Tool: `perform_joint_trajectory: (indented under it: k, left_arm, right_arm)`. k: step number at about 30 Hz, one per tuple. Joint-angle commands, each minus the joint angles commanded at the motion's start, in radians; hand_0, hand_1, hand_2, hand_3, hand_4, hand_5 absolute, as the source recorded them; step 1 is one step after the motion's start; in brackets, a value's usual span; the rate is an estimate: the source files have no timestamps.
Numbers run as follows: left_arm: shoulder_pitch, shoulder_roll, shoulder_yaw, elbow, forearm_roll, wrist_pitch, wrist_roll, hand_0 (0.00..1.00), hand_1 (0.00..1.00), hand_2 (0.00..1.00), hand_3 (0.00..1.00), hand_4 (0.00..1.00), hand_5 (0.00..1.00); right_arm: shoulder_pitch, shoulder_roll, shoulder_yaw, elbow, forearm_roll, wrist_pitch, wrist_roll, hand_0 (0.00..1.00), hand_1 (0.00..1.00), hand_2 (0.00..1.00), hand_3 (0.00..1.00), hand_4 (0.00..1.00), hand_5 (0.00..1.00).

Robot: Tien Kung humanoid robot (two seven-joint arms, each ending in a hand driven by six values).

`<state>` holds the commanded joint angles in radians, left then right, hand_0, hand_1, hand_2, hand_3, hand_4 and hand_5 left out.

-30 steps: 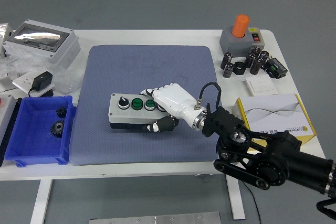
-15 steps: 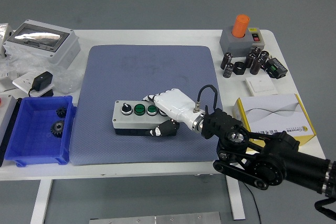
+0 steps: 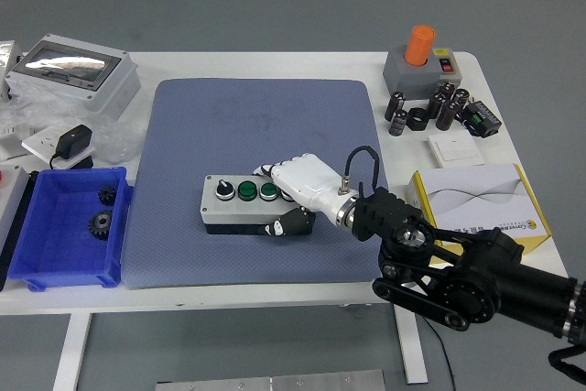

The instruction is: Pick up the button,place it on the desk,press the button,press the button

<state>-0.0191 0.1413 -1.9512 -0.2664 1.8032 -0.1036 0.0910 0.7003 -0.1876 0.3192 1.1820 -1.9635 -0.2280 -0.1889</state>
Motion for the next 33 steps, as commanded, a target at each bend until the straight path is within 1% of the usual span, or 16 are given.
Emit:
perform_joint_trajectory:
  k: [1,6,7,12,13,18,19,24,25,27,33]
  left_arm:
    - [0.0,0.0,0.0,0.0,0.0,0.0,-0.001,0.74,0.726,0.689,0.793,0.889,0.634]
    - [0.0,0.001,0.0,0.0,0.0,-0.001,-0.002,0.74,0.726,0.689,0.793,0.889,0.634]
    - [0.0,0.001,0.0,0.0,-0.001,-0.001,-0.002,0.74,0.726,0.69,0.792,0.891,0.634]
    - [0.002,0.002,0.0,-0.001,-0.001,-0.001,-0.002,0.74,0.726,0.69,0.792,0.891,0.634]
    - [0.002,0.002,0.0,-0.001,-0.001,-0.002,-0.002,0.74,0.726,0.69,0.793,0.892,0.632]
    - [0.003,0.003,0.0,-0.001,0.0,-0.003,-0.003,0.74,0.726,0.69,0.793,0.892,0.632]
    - [0.003,0.003,0.0,-0.001,0.0,-0.004,-0.004,0.74,0.726,0.69,0.791,0.892,0.632]
    - [0.004,0.003,0.0,-0.001,0.001,-0.004,-0.003,0.74,0.726,0.69,0.791,0.892,0.632]
    - [0.004,0.003,0.0,-0.001,0.001,-0.004,-0.003,0.74,0.727,0.69,0.791,0.893,0.63]
    - [0.005,0.003,0.0,-0.001,0.0,-0.004,-0.002,0.74,0.727,0.69,0.791,0.893,0.63]
    - [0.007,0.005,0.0,0.0,-0.001,-0.003,-0.005,0.739,0.727,0.69,0.789,0.893,0.624]
  right_arm:
    - [0.0,0.0,0.001,0.001,-0.002,0.0,0.0,0.808,0.767,0.785,0.819,0.646,0.108]
    - [0.003,-0.002,0.001,0.002,-0.004,0.002,0.0,0.808,0.767,0.785,0.819,0.646,0.108]
    - [0.003,-0.002,0.001,0.003,-0.005,0.003,0.0,0.808,0.776,0.795,0.854,0.736,0.167]
    - [0.002,-0.006,0.01,0.011,-0.018,0.013,-0.003,0.808,0.776,0.795,0.854,0.736,0.167]
    - [0.002,-0.007,0.012,0.014,-0.022,0.015,-0.004,0.809,0.779,0.815,0.894,0.787,0.196]
    - [0.003,-0.014,0.016,0.023,-0.022,0.024,-0.009,0.809,0.779,0.815,0.894,0.787,0.196]
    - [0.003,-0.015,0.015,0.023,-0.018,0.026,-0.01,0.813,0.783,0.814,0.901,0.818,0.215]
    - [0.0,-0.017,0.01,0.023,0.01,0.037,-0.021,0.813,0.783,0.814,0.901,0.818,0.215]
    - [0.0,-0.017,0.01,0.024,0.014,0.04,-0.023,0.816,0.786,0.819,0.924,0.826,0.222]
    - [-0.002,-0.021,0.01,0.027,0.033,0.047,-0.029,0.816,0.786,0.819,0.924,0.826,0.222]
    - [-0.004,-0.044,0.014,0.049,0.103,0.07,-0.039,0.817,0.788,0.824,0.924,0.84,0.237]
